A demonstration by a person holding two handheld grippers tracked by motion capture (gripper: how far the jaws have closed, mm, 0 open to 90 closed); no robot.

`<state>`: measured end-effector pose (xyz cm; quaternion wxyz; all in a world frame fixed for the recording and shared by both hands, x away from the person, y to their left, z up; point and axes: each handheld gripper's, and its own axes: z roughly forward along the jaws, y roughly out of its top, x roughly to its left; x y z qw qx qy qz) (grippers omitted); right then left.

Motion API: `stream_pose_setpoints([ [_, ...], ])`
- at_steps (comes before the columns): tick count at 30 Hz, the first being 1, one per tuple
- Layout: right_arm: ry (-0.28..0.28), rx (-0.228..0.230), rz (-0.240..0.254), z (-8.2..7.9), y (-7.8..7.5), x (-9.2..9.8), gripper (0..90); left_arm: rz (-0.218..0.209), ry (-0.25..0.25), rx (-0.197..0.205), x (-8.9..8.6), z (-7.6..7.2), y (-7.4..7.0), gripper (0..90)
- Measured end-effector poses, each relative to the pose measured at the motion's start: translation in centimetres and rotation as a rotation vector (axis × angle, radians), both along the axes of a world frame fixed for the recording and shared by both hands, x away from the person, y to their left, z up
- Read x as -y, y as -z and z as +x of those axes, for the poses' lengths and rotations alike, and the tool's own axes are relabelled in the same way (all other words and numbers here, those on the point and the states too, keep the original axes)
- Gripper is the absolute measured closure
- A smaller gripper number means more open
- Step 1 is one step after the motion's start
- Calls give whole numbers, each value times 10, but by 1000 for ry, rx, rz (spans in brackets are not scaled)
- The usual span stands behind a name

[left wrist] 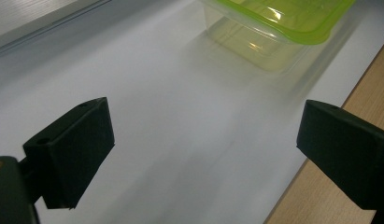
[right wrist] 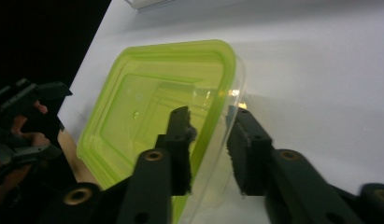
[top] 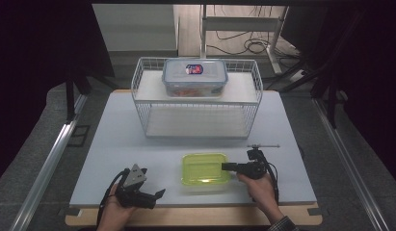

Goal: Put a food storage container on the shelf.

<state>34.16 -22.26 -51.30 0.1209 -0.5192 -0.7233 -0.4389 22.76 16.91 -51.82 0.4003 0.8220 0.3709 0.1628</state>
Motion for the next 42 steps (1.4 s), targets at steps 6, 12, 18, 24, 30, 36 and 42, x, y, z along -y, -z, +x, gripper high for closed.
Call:
stream_pose_setpoints([
  [6,-1,-93,91,5,3,2,800,-1,-2,2,0,0,0,41],
  [12,-3,-82,64,5,-2,-1,803,-4,-8,5,-2,0,-1,42],
  [18,-2,-68,120,5,-10,5,802,-7,-9,6,-2,0,-1,41],
  [24,7,-52,163,7,-19,10,802,-9,-10,6,-3,0,-1,41],
  [30,15,-15,162,9,-32,15,802,-10,-12,7,-3,0,-1,41],
  [36,25,10,170,12,-46,19,802,-10,-13,7,-3,0,-1,41],
  [42,33,17,192,16,-58,23,803,-8,-12,7,-3,0,-1,41],
])
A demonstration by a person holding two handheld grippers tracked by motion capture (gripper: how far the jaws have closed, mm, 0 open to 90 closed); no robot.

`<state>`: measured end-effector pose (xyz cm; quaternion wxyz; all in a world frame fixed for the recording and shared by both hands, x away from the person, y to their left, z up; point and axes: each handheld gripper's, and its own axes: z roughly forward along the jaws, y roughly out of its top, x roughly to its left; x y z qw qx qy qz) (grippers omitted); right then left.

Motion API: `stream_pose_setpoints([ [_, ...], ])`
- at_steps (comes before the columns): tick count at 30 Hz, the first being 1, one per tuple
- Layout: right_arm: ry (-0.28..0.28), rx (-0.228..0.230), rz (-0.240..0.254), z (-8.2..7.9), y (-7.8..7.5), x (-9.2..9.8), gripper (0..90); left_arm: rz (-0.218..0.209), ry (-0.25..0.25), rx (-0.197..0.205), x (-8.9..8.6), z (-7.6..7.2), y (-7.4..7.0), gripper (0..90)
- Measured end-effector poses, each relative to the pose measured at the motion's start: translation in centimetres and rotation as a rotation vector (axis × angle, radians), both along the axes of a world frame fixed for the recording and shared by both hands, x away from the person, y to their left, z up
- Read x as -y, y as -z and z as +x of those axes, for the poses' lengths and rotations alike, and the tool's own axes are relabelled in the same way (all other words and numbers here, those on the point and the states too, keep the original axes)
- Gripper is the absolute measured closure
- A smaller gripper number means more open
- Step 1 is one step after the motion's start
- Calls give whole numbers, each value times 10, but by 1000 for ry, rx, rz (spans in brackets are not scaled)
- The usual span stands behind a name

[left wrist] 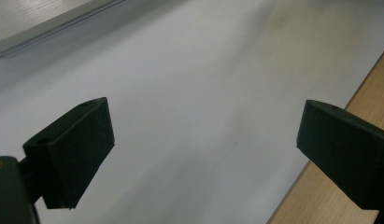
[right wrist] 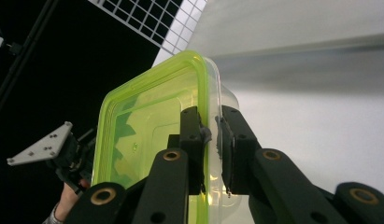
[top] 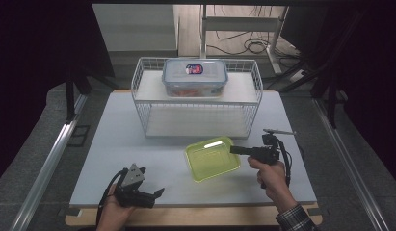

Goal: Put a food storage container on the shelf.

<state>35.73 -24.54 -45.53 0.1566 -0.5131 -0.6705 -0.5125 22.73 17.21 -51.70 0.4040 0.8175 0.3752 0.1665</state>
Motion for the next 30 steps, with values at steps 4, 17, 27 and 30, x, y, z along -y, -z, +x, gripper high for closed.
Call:
stream_pose_setpoints([
  [4,4,12,7,2,-10,2,802,-1,0,-1,0,0,0,41],
  [17,40,48,38,9,-45,10,803,-5,0,-4,-1,1,0,41],
  [27,59,87,62,17,-76,10,803,-9,0,-3,-2,1,0,41],
  [30,66,100,66,20,-86,10,803,-13,1,-7,-2,1,0,40],
])
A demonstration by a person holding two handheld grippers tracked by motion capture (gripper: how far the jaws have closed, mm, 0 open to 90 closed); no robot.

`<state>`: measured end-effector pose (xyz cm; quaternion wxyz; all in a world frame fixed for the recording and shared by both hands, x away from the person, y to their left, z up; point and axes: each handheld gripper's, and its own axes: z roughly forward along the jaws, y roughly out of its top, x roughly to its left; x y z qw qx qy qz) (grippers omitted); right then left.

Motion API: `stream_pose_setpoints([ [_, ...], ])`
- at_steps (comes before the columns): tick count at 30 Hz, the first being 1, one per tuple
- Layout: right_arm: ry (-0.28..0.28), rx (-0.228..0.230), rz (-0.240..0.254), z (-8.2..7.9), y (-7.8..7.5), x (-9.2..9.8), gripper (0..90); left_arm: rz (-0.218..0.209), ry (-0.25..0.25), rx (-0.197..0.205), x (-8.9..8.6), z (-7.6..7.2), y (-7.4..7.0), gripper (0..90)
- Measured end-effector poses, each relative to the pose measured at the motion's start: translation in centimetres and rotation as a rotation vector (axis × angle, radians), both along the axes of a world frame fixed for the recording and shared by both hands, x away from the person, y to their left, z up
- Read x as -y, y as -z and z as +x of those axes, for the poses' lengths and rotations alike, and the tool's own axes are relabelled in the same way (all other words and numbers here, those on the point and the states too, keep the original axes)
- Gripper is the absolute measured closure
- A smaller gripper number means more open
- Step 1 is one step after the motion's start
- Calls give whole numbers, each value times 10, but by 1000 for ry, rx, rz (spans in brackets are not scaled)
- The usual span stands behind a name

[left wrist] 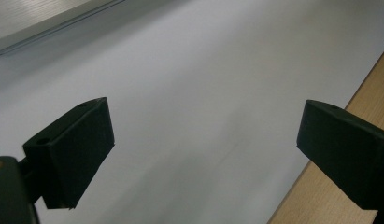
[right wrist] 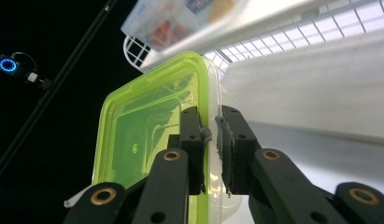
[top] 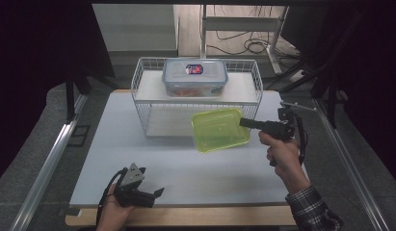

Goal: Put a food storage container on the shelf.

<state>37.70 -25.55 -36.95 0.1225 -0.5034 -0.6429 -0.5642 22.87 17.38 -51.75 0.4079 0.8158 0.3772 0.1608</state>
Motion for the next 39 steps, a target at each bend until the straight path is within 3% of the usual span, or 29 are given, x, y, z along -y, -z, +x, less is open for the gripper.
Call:
stream_pose_setpoints([
  [19,40,41,45,18,-47,-6,804,-10,2,0,0,1,0,39],
  [39,101,88,42,45,-93,-26,804,-17,3,2,-1,0,-1,39],
])
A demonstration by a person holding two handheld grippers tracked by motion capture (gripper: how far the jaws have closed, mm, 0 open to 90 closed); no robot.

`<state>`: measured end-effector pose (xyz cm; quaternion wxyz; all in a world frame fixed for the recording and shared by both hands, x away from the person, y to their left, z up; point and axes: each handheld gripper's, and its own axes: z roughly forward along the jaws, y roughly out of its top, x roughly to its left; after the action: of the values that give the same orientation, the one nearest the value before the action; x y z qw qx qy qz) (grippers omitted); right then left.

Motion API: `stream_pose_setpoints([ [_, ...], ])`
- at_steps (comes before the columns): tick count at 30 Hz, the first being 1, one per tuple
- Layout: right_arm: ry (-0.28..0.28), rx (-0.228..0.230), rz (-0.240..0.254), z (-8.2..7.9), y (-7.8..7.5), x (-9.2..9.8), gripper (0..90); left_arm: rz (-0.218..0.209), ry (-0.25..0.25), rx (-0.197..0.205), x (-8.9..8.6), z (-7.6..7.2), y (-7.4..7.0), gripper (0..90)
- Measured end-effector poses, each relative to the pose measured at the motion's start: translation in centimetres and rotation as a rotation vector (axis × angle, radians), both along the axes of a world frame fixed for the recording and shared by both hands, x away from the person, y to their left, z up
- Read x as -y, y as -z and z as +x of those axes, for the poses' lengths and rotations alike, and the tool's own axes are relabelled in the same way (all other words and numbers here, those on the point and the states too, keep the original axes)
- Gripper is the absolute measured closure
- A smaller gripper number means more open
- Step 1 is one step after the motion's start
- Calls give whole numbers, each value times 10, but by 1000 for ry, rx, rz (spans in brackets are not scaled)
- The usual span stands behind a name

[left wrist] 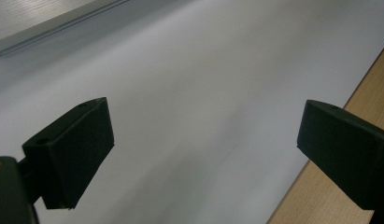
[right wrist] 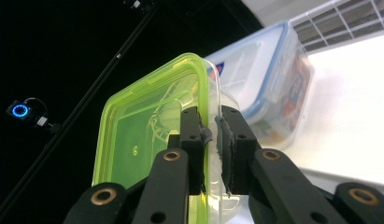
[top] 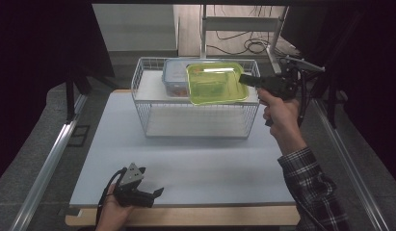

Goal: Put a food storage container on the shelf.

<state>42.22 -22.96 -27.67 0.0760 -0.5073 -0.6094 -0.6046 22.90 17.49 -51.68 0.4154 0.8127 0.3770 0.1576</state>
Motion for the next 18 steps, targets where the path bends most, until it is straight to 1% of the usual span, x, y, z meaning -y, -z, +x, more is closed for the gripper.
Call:
stream_pose_setpoints([
  [6,33,14,-4,9,-11,-6,804,0,1,0,0,0,0,39],
  [10,51,22,-14,16,-16,-13,804,-1,1,-1,0,0,0,39],
  [18,85,27,-44,32,-22,-33,804,-5,1,0,-1,0,0,39],
])
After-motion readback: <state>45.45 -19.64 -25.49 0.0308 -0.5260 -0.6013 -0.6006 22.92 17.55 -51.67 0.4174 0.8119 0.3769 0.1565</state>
